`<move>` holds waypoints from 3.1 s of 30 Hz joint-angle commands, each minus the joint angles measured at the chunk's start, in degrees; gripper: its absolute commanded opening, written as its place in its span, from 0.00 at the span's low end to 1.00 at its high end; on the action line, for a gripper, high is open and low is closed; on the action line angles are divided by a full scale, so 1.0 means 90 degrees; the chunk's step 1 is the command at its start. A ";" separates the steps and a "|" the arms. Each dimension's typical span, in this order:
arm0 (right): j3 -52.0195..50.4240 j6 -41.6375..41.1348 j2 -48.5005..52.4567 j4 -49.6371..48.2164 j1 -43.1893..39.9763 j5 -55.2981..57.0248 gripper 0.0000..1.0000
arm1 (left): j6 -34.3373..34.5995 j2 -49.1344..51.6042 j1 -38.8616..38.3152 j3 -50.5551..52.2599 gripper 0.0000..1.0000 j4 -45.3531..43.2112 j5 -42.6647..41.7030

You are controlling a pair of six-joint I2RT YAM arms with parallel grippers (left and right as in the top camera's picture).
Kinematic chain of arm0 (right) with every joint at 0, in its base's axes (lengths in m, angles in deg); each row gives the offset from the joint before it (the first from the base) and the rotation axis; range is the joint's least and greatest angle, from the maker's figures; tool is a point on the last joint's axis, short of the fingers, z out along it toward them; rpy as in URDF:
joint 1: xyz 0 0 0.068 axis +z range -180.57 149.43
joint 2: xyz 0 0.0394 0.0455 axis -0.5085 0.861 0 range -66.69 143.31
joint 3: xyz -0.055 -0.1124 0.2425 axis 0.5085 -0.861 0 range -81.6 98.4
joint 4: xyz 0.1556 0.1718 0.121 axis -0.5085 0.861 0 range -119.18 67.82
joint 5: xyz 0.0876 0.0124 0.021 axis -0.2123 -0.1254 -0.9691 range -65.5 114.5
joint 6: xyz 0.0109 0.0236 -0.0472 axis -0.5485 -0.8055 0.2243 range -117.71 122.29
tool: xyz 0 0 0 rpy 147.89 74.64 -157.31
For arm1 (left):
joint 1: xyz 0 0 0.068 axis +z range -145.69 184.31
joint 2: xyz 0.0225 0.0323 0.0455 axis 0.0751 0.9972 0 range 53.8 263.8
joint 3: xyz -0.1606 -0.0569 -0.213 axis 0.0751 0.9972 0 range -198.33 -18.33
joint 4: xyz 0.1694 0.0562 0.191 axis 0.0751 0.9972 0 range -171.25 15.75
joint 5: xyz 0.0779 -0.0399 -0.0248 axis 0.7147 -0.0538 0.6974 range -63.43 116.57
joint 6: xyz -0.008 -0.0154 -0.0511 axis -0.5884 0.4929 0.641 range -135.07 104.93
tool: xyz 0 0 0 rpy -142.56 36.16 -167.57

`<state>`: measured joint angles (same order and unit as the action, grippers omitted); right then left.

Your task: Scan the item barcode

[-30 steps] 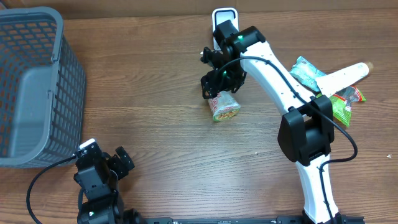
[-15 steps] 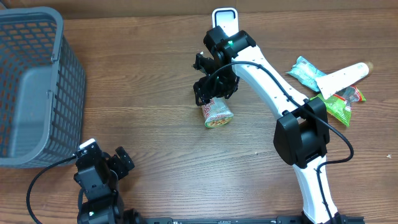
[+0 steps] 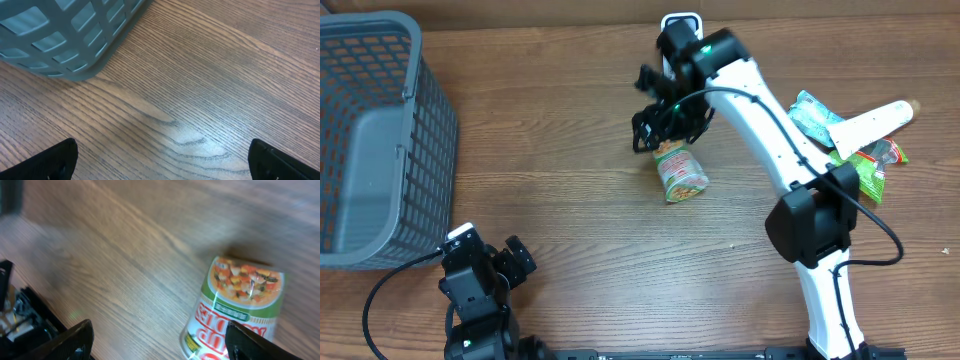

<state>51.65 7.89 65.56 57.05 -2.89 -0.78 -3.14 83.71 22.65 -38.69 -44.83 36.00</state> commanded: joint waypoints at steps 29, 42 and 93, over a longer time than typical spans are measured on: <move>-0.1600 -0.0474 -0.0250 -0.1129 0.1365 0.5010 0.90 | 0.0056 -0.0029 -0.0041 -0.0114 1.00 -0.0024 -0.0029; -0.2623 -0.0799 -0.0250 -0.1970 0.1426 0.5406 0.89 | 0.0056 -0.0029 -0.0041 -0.0114 1.00 -0.0024 -0.0032; -0.1464 0.2487 -0.0262 0.0051 -0.2157 -0.4197 0.75 | 0.0056 -0.0029 -0.0041 -0.0114 1.00 -0.0024 -0.0032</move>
<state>37.23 28.28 64.59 57.42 -22.47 -34.74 -3.14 83.71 22.65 -38.69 -44.83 36.00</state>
